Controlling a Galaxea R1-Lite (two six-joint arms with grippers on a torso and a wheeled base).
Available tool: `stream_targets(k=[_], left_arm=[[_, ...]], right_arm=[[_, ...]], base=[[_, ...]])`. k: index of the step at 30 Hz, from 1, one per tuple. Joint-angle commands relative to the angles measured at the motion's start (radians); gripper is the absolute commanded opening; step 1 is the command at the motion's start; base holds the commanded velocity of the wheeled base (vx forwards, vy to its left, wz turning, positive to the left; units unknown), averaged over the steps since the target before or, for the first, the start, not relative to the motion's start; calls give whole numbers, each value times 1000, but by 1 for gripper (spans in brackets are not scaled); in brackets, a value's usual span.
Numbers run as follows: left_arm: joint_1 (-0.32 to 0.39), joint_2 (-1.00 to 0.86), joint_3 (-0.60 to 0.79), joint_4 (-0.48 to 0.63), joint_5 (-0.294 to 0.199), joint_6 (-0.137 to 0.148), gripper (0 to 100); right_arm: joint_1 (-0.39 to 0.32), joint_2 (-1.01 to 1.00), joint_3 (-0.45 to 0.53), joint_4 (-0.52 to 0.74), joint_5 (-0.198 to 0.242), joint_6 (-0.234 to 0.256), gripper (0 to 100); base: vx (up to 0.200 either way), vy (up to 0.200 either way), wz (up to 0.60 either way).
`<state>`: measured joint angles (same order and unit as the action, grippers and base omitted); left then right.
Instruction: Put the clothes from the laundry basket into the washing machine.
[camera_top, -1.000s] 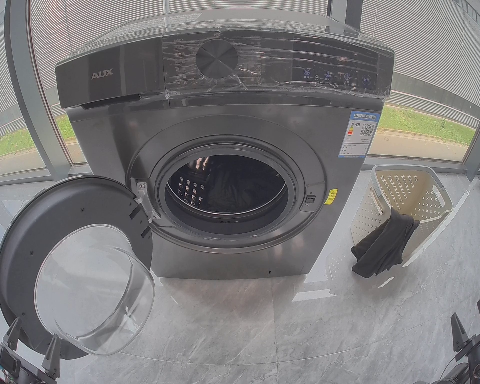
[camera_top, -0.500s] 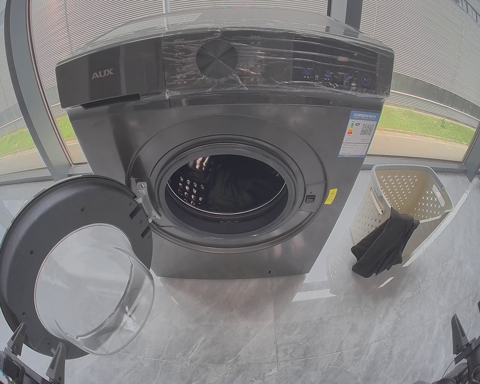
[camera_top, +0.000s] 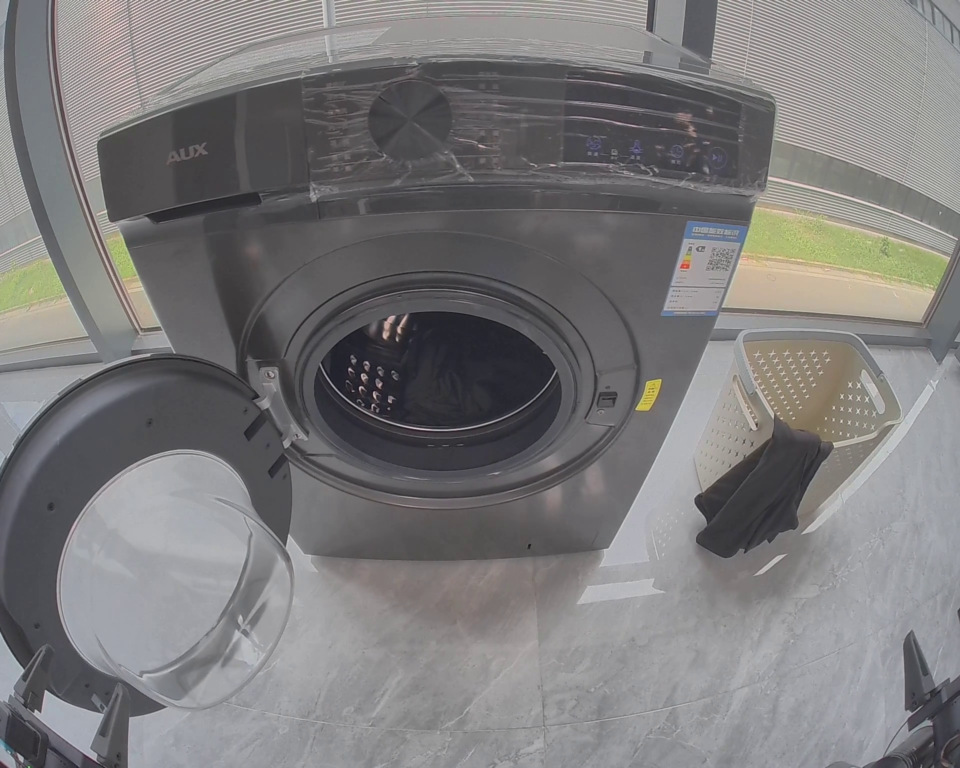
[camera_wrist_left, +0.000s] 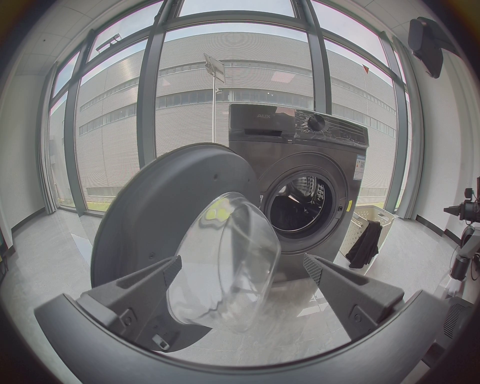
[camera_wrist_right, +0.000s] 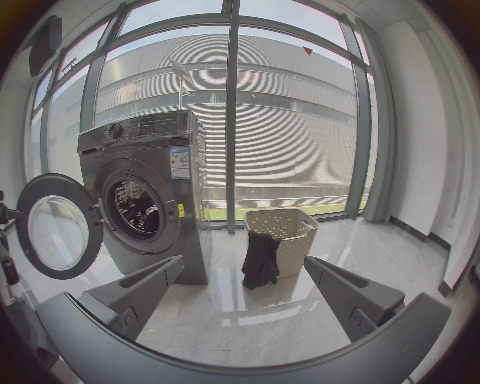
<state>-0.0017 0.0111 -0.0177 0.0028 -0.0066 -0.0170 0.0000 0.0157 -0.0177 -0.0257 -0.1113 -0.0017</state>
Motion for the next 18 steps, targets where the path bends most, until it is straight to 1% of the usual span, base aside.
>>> stream_targets(k=[1, 2, 3, 4, 5, 6, 7, 8, 9, 11, 12, 13, 14, 15, 18], left_arm=[[0, -11, 18, 0, 2, -1, 100], [0, -11, 18, 0, 2, 0, 100], [0, -11, 18, 0, 2, 0, 100], [0, -11, 18, 0, 0, 2, 100], [0, -11, 18, 0, 0, 2, 100], [0, -11, 18, 0, 0, 2, 100], [0, -11, 18, 0, 0, 2, 100], [0, -11, 18, -1, 2, 0, 100], [0, -11, 18, 0, 2, -1, 100], [0, -11, 18, -1, 0, 2, 100], [0, -11, 18, 0, 0, 3, 100], [0, -11, 18, 0, 0, 5, 100], [0, -11, 18, 0, 0, 3, 100], [0, -11, 18, 0, 0, -1, 100], [0, -11, 18, -1, 0, -3, 100]], right_arm=[[3, 1, 1, 6, 108, 46, 100], [3, 3, 2, 6, 55, 40, 100], [3, 3, 2, 6, 48, 39, 100], [2, 3, 4, 4, 15, 25, 100], [0, 3, 5, -2, 65, 14, 100], [0, 3, 5, -6, 127, 9, 100], [0, 3, 2, 1, 177, 12, 100], [2, 3, -1, 7, 179, 12, 100], [0, 3, -1, 13, 150, 16, 100], [0, 3, -1, 18, 42, 6, 100], [2, 3, -1, 18, 5, 2, 100], [2, 3, -1, 18, 4, 2, 100], [3, 3, -2, 20, 48, 12, 100], [3, 3, -4, 24, 71, 11, 100], [3, 3, -7, 27, 73, 16, 100]], base=[[0, -200, 0], [0, -200, 0], [0, -200, 0], [0, -200, 0], [0, -200, 0], [0, -200, 0], [0, -200, 0], [0, -200, 0], [0, -200, 0], [0, -200, 0], [0, 0, 0], [0, 0, 0], [0, 0, 0], [0, 0, 0], [0, 0, 0]])
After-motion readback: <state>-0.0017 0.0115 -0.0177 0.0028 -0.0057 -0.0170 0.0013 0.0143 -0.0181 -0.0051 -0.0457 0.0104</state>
